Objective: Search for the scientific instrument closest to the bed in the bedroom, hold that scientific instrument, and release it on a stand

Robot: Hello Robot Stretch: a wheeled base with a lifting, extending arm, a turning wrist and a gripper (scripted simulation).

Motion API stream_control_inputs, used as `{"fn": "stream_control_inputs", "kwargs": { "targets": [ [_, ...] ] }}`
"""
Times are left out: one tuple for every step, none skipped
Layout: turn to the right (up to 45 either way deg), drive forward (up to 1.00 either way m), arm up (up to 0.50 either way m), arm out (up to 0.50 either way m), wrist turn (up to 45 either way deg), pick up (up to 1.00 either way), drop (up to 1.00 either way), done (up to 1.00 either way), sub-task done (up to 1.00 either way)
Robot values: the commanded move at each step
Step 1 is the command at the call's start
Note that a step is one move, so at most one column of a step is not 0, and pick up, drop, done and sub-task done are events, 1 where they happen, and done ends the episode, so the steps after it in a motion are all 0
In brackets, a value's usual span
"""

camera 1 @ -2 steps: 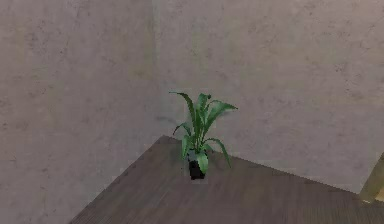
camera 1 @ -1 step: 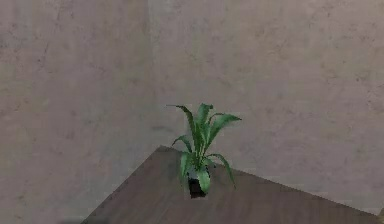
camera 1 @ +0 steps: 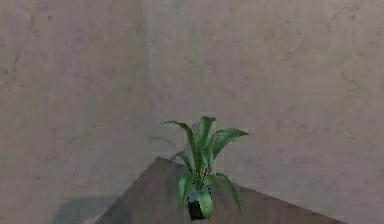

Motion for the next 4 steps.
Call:
{"fn": "stream_control_inputs", "kwargs": {
  "targets": [
    [45.0,0.00,0.00,0.00,0.0,0.00,0.00,0.00,0.00],
    [24.0,0.00,0.00,0.00,0.0,0.00,0.00,0.00,0.00],
    [0.0,1.00,0.00,0.00,0.0,0.00,0.00,0.00,0.00],
    [6.0,0.00,0.00,0.00,0.0,0.00,0.00,0.00,0.00]
  ]
}}
